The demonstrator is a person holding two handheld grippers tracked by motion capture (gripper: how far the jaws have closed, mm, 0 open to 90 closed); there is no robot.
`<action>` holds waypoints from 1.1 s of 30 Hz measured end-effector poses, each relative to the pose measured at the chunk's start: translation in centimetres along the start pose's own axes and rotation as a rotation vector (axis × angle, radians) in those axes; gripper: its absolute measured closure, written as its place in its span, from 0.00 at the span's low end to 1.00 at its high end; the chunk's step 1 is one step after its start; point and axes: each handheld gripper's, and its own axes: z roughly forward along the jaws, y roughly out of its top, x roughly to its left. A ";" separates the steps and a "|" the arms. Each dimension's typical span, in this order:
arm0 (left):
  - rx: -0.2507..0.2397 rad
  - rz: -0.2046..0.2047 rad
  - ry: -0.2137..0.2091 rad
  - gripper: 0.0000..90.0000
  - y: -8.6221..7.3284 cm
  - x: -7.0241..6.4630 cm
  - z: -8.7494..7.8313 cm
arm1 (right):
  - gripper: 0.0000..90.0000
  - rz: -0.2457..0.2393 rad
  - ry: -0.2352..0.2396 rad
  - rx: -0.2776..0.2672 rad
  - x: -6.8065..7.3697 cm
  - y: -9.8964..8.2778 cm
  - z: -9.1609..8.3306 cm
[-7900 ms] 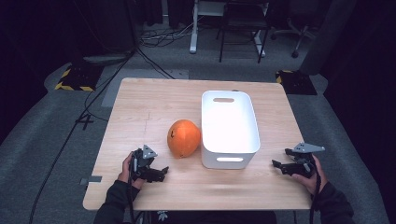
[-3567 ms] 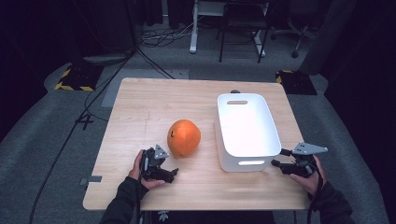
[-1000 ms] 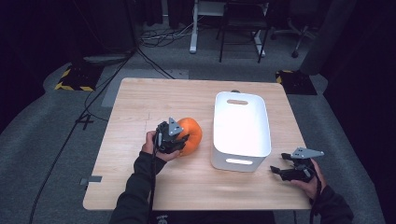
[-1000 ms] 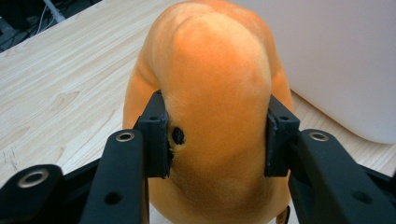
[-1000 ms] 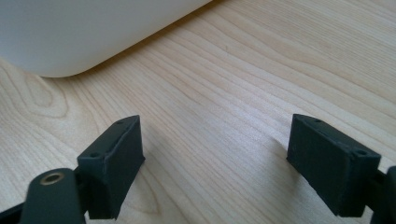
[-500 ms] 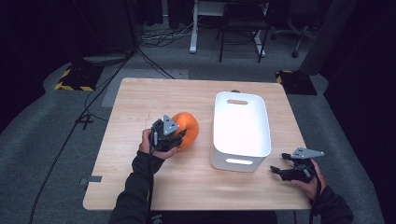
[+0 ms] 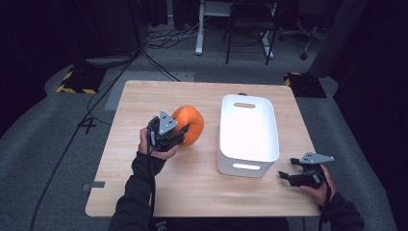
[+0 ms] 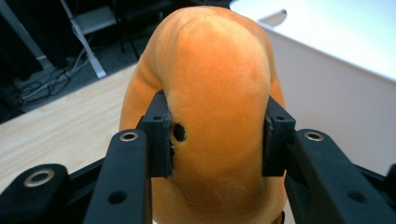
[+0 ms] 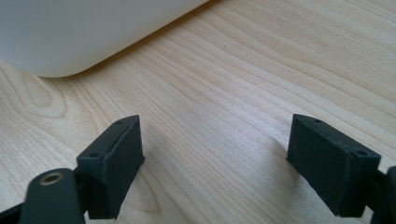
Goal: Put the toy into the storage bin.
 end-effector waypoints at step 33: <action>-0.102 0.079 -0.075 0.62 6.2 -1.5 -2.2 | 0.20 0.001 0.002 0.001 0.0 0.0 0.0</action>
